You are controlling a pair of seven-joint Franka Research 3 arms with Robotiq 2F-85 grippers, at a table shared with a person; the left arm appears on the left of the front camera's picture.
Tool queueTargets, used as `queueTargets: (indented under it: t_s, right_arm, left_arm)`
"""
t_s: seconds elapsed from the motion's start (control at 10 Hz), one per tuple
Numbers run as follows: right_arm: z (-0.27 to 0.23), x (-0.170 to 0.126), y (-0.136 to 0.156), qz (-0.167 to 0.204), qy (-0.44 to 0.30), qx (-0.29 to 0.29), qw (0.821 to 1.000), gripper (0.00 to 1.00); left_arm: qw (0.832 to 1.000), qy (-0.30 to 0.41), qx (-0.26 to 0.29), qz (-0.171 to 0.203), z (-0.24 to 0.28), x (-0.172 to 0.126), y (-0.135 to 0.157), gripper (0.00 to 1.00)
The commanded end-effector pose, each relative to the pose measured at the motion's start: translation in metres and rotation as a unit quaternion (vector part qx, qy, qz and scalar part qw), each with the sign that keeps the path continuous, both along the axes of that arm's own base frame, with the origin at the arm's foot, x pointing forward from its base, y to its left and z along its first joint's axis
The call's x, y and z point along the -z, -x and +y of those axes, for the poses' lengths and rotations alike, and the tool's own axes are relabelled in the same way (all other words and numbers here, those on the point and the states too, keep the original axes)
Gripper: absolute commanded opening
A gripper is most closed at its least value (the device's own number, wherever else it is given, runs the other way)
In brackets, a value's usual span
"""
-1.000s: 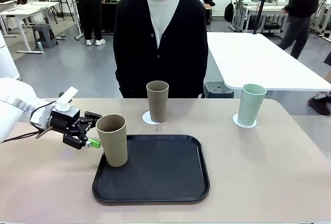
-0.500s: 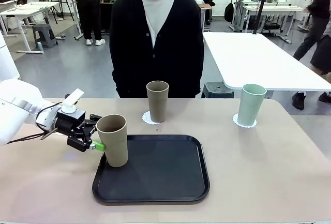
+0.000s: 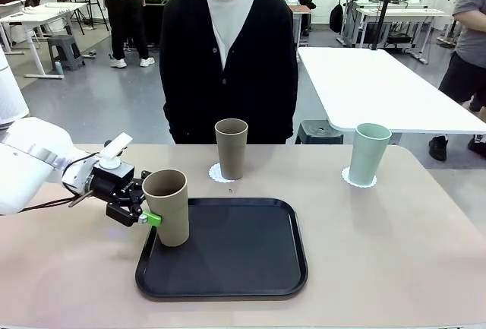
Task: Place coasters on the table and set cups on them.
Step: Take one Reusable plastic cup from the Flat Tray and place it on a coaster set by the human.
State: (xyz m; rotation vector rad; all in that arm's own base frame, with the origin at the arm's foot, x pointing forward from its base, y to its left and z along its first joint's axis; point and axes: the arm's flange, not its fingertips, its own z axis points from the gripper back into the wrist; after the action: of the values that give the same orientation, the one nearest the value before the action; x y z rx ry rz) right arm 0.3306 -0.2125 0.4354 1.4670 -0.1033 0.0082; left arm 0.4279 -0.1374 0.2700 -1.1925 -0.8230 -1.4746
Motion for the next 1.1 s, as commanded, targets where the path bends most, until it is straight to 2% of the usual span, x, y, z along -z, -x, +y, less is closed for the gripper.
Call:
queueTargets:
  t_s: [0.0,0.1,0.2,0.3,0.4,0.5,0.7,0.8,0.9,1.0]
  right_arm:
    - [0.001,-0.001,0.001,-0.005,-0.005,-0.004,1.0,1.0]
    - [0.001,-0.001,0.001,-0.005,-0.005,-0.004,1.0,1.0]
    - [0.001,-0.001,0.001,-0.005,-0.005,-0.004,1.0,1.0]
    - [0.001,-0.001,0.001,-0.005,-0.005,-0.004,1.0,1.0]
    - [0.001,-0.001,0.001,-0.005,-0.005,-0.004,1.0,1.0]
    - [0.001,-0.001,0.001,-0.005,-0.005,-0.004,1.0,1.0]
    - [0.001,-0.001,0.001,-0.005,-0.005,-0.004,1.0,1.0]
    - [0.001,-0.001,0.001,-0.005,-0.005,-0.004,1.0,1.0]
    - [0.001,-0.001,0.001,-0.005,-0.005,-0.004,1.0,1.0]
    - [0.001,-0.001,0.001,-0.005,-0.005,-0.004,1.0,1.0]
  left_arm:
    - [1.0,0.023,0.014,-0.001,-0.007,0.004,-0.003,1.0]
    - [0.999,0.029,0.024,-0.002,-0.01,0.007,-0.001,1.0]
    - [0.999,0.033,0.028,-0.003,-0.011,0.007,0.0,0.89]
    - [0.999,0.031,0.03,0.001,-0.011,0.009,-0.001,0.45]
    - [0.999,0.034,0.029,0.006,-0.011,0.009,-0.002,0.32]
    - [0.999,0.036,0.028,0.01,-0.013,0.008,-0.002,0.0]
    - [0.999,0.04,0.028,0.017,-0.012,0.007,-0.003,0.0]
    - [0.998,0.047,0.029,0.024,-0.01,0.004,-0.003,0.3]
    - [0.997,0.059,0.024,0.042,-0.008,-0.009,0.001,0.82]
    - [0.997,0.062,0.019,0.035,-0.005,-0.035,0.006,0.82]
